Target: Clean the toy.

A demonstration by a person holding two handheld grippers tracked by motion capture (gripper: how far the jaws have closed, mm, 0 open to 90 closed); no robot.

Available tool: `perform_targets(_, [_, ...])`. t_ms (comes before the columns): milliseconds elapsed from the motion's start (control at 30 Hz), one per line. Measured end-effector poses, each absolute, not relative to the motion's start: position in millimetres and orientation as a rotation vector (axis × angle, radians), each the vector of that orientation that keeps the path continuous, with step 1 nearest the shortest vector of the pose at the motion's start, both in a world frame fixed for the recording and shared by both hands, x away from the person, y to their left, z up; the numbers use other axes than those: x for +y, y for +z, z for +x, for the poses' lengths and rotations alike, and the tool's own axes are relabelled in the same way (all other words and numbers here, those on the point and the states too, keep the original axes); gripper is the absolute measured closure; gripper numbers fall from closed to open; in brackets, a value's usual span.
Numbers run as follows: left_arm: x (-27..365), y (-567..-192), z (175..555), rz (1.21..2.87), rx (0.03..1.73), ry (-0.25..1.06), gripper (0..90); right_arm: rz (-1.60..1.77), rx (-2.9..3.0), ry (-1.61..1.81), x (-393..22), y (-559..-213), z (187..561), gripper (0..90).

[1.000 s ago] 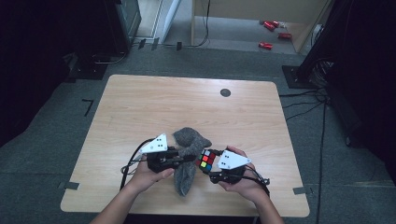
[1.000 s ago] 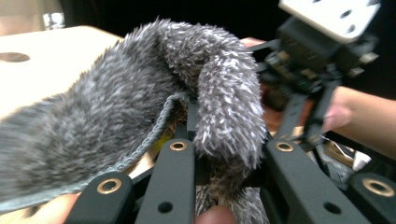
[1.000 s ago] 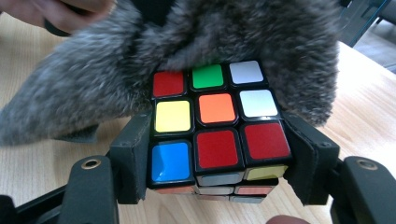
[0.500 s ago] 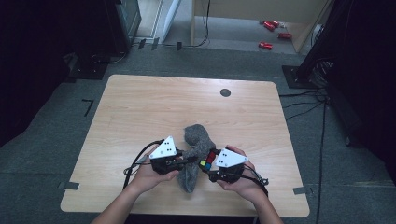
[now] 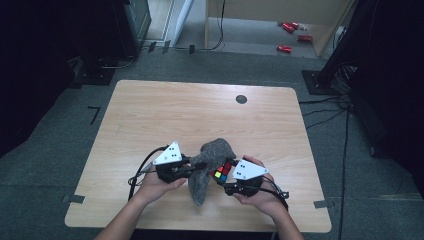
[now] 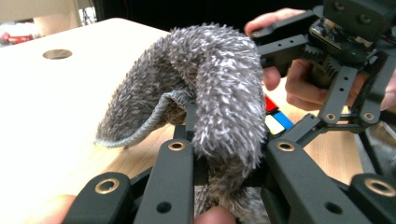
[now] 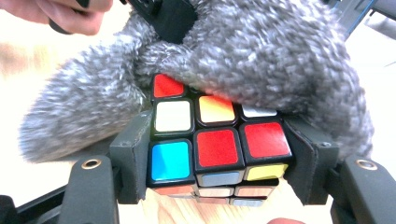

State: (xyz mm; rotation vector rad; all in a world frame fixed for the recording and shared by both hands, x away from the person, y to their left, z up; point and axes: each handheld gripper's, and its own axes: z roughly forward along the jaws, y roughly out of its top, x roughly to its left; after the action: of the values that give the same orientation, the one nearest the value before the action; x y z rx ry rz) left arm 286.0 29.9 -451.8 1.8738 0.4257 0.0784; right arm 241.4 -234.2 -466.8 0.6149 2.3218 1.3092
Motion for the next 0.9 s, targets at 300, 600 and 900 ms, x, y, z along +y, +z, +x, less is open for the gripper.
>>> perform_targets(300, [18,-444,274,1.873,0.306,0.047,79.8,0.597,2.316,1.339,-230,-463,240,34.4])
perform_targets(600, [54,-464,304,1.748,0.528,-0.02,80.0,0.642,2.256,1.388,-245,-454,242,34.4])
perform_targets(900, [34,-483,296,1.95,0.478,0.12,80.2,0.665,2.171,1.477,-257,-441,241,34.4])
